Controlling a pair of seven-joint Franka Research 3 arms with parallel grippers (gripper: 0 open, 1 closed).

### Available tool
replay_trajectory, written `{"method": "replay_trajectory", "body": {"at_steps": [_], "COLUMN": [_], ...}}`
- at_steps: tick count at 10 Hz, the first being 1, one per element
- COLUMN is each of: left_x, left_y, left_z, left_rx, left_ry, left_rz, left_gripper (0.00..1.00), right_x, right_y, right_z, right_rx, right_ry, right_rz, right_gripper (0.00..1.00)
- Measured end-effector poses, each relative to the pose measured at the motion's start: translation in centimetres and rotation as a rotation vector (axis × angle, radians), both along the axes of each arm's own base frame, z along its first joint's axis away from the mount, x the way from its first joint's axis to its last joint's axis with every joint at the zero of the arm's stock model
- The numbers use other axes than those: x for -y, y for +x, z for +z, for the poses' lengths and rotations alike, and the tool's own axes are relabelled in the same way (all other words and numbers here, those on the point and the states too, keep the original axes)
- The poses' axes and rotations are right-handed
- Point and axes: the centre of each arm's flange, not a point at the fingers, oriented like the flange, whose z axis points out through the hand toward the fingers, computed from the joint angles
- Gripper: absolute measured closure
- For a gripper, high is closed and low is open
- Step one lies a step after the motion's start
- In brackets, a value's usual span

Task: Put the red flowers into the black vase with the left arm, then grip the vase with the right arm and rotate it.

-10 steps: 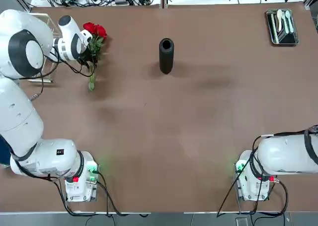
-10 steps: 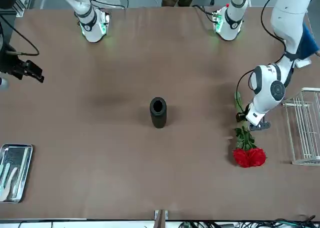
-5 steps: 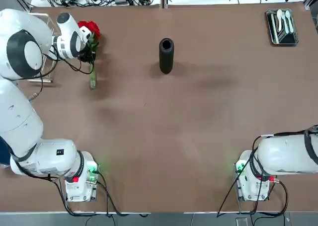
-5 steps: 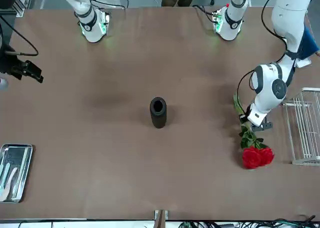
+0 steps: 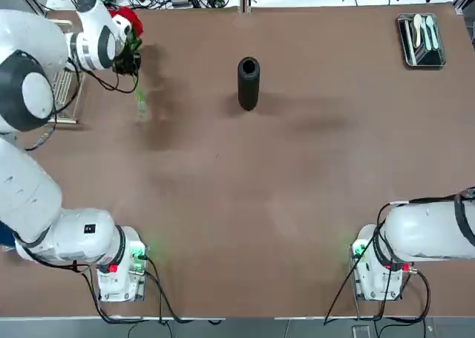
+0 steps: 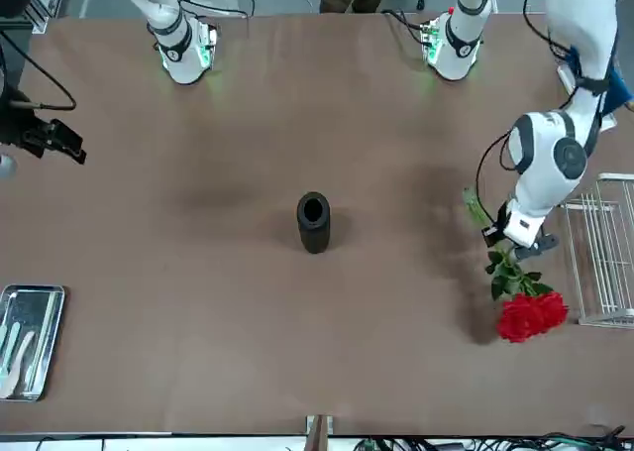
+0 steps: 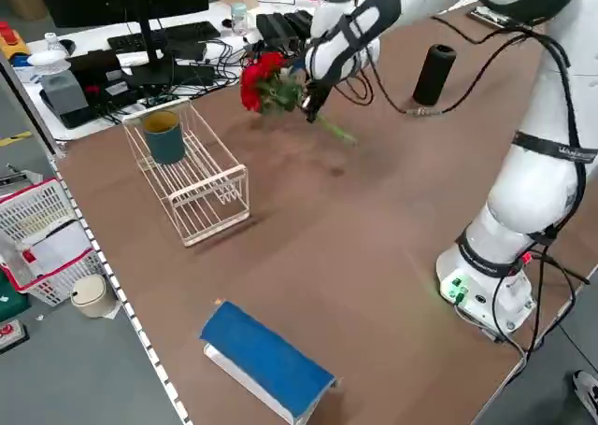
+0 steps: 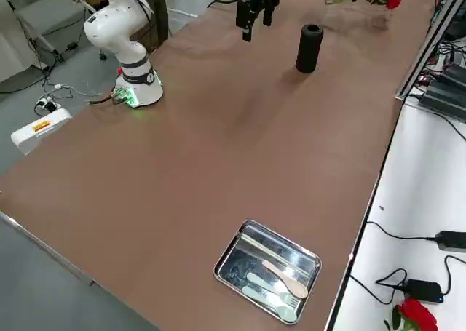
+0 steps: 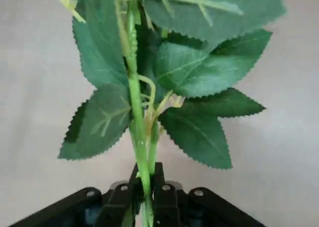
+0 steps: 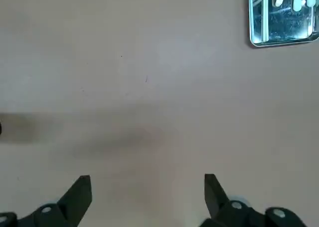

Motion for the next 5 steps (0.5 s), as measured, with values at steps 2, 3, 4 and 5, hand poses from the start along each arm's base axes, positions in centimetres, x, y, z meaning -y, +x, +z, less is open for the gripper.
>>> {"method": "replay_trajectory", "body": {"at_steps": [2, 3, 4, 5], "left_x": [4.2, 5.9, 7.4, 8.6], "left_y": [0.6, 1.4, 2.2, 2.6], "left_z": [5.1, 8.4, 11.8, 14.7], "left_rx": [-0.029, -0.062, -0.079, -0.077], "left_ry": [0.057, 0.136, 0.188, 0.206], "left_rz": [0.084, 0.132, 0.173, 0.207], "left_gripper": [0.89, 0.89, 0.89, 0.89], "right_x": [0.0, 0.0, 0.0, 0.0], "right_y": [0.0, 0.0, 0.0, 0.0], "right_z": [0.0, 0.0, 0.0, 0.0], "right_rx": [0.0, 0.0, 0.001, 0.002], "right_ry": [0.0, 0.0, 0.0, 0.0], "right_rz": [0.0, 0.0, 0.0, 0.0], "right_gripper": [0.0, 0.0, 0.0, 0.0]}}
